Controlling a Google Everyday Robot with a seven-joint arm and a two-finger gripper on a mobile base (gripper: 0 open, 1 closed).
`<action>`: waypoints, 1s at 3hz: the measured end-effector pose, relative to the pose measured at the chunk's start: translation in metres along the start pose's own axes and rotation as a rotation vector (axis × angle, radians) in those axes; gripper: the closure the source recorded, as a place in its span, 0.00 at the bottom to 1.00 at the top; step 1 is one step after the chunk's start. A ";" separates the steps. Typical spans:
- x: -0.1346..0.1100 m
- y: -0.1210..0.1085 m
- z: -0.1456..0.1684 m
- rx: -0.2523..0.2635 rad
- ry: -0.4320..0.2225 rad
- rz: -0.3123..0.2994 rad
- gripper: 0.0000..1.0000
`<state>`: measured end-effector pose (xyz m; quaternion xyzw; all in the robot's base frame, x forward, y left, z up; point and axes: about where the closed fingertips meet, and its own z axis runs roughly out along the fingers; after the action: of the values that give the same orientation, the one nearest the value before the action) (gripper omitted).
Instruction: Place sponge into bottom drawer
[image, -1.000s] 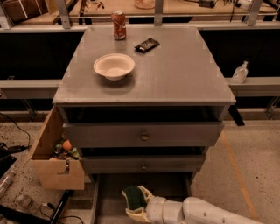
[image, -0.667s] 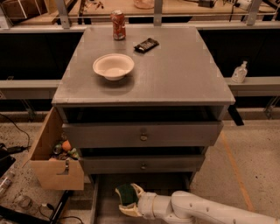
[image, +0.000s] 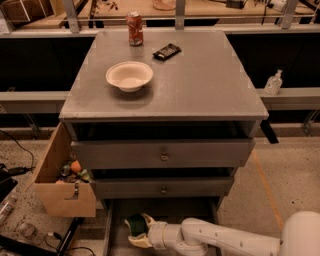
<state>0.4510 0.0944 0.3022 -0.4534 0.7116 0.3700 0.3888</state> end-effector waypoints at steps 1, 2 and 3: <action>0.022 -0.008 0.034 -0.018 -0.008 0.012 1.00; 0.043 -0.020 0.070 -0.030 -0.009 0.034 1.00; 0.065 -0.030 0.099 -0.032 0.012 0.059 1.00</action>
Offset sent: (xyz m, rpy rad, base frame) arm 0.0401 0.0612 -0.1124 0.0316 0.0577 0.0089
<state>0.4822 0.1484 0.1974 -0.4406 0.7210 0.3900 0.3660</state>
